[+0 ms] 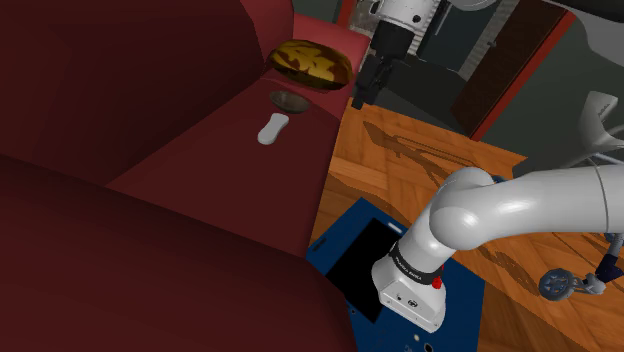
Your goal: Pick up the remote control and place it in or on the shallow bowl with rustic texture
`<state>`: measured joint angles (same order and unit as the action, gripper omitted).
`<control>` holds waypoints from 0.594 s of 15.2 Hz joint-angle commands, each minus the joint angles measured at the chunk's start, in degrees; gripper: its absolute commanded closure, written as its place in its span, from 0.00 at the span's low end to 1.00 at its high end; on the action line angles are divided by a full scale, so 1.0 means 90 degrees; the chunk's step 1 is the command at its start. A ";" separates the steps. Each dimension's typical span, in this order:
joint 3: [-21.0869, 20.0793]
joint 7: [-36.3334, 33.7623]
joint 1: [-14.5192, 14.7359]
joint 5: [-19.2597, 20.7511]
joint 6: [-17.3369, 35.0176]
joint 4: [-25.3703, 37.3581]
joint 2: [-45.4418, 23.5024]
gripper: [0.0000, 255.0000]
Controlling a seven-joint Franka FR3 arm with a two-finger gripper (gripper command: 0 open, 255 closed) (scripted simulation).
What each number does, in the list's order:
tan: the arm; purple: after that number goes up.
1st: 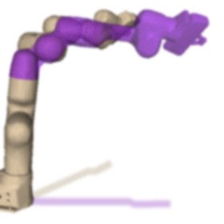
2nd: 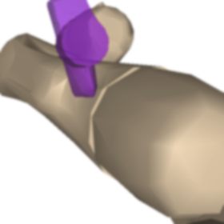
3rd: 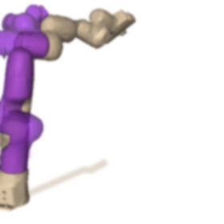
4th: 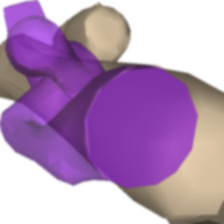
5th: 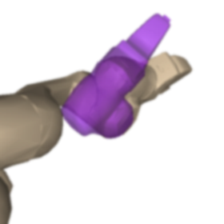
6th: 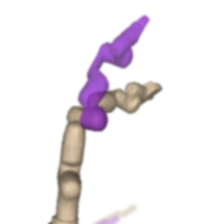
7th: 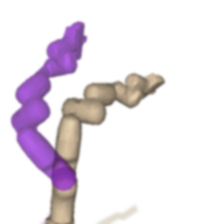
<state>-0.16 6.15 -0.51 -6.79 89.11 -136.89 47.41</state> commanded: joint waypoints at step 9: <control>-0.0755 -0.1757 -0.0484 -0.0171 0.1526 0.0230 -0.1656 0.00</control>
<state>-6.05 -7.37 -4.26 -8.28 100.85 -135.79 35.27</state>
